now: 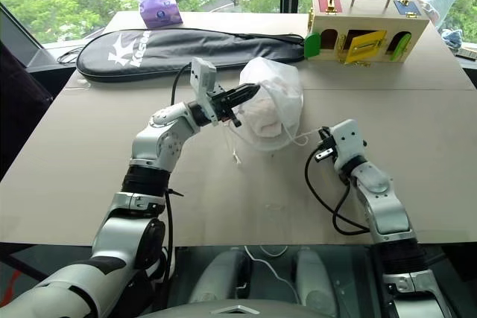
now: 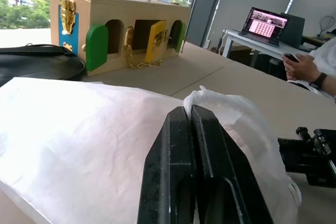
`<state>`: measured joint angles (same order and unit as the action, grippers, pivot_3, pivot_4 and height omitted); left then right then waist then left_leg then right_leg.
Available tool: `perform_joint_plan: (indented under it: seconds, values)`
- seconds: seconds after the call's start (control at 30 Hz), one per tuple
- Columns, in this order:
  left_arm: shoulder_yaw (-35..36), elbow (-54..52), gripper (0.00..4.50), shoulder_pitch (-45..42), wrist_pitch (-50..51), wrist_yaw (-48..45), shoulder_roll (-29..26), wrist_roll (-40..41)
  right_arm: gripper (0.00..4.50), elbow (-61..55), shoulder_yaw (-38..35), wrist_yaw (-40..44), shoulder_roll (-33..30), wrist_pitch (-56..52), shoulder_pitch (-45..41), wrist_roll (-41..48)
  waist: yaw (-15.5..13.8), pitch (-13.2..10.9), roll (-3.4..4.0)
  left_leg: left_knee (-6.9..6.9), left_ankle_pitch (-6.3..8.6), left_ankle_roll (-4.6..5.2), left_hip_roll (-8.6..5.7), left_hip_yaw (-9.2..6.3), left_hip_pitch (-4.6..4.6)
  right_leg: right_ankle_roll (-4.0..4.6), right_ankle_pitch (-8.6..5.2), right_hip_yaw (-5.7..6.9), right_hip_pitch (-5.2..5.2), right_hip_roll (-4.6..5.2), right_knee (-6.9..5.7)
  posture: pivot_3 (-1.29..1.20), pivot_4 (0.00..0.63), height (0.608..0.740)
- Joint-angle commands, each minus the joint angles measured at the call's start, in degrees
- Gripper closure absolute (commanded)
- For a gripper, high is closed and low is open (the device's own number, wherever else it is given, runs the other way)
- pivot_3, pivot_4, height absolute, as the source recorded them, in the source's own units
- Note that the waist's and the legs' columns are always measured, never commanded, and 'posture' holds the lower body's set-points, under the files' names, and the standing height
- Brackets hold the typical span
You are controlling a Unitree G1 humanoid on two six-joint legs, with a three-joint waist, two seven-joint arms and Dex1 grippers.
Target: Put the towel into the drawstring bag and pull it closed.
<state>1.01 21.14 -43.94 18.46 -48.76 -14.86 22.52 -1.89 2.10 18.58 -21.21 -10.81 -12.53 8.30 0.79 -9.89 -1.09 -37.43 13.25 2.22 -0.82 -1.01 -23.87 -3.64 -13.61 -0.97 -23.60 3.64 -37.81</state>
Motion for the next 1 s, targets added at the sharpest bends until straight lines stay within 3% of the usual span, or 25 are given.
perform_joint_plan:
  seconds: [0.03,0.13,0.47,0.73,0.83,1.0]
  values:
    - [-0.18,-0.75,4.5,-1.09,0.35,-0.66,0.05,0.13,4.45,-3.4,-1.21,0.78,0.36,0.79,-0.07,0.43,0.0,0.0,0.0,0.0,0.0,0.0,0.0,-0.01,0.01,0.0,0.0,0.0,0.0,0.0,-0.01,0.0,0.15,0.74]
    - [1.94,-0.7,4.5,-1.35,0.7,-0.97,0.49,2.49,4.45,-3.74,-1.5,1.1,0.54,0.44,-0.09,0.26,-0.01,0.0,0.0,0.0,0.0,0.0,0.0,-0.01,0.01,0.0,0.0,0.01,0.0,0.0,-0.02,0.0,0.15,0.74]
    - [2.54,-6.26,0.04,1.91,4.28,-4.09,-4.36,3.87,4.5,-3.21,-2.2,2.03,0.48,0.02,-0.46,0.18,0.03,0.0,0.0,-0.01,0.0,0.0,0.01,-0.01,0.02,0.0,0.0,0.0,0.0,0.0,-0.04,0.0,0.15,0.74]
    - [6.56,-13.02,0.04,6.92,13.11,-8.22,-12.83,10.48,4.5,-3.5,-3.04,2.05,0.52,-0.45,0.06,-0.03,0.32,0.0,0.01,-0.01,0.0,-0.01,0.05,-0.01,0.03,0.01,0.0,-0.01,-0.03,-0.01,-0.07,0.0,0.15,0.74]
    - [5.19,-12.82,0.04,10.39,12.75,-10.56,-16.81,8.5,4.5,-3.64,-3.13,2.22,0.69,-0.53,0.3,-0.12,0.19,0.0,0.02,0.0,0.0,-0.01,0.05,-0.01,0.05,0.01,0.0,0.0,-0.02,-0.01,-0.08,0.0,0.15,0.74]
    - [4.15,-8.9,0.04,13.54,8.46,-12.35,-18.16,5.29,4.5,-3.55,-3.37,2.54,0.62,-0.84,0.14,-0.12,-0.15,-0.01,0.01,-0.01,0.0,-0.01,0.02,0.0,0.05,0.02,0.0,0.0,-0.01,0.02,-0.07,0.0,0.15,0.74]
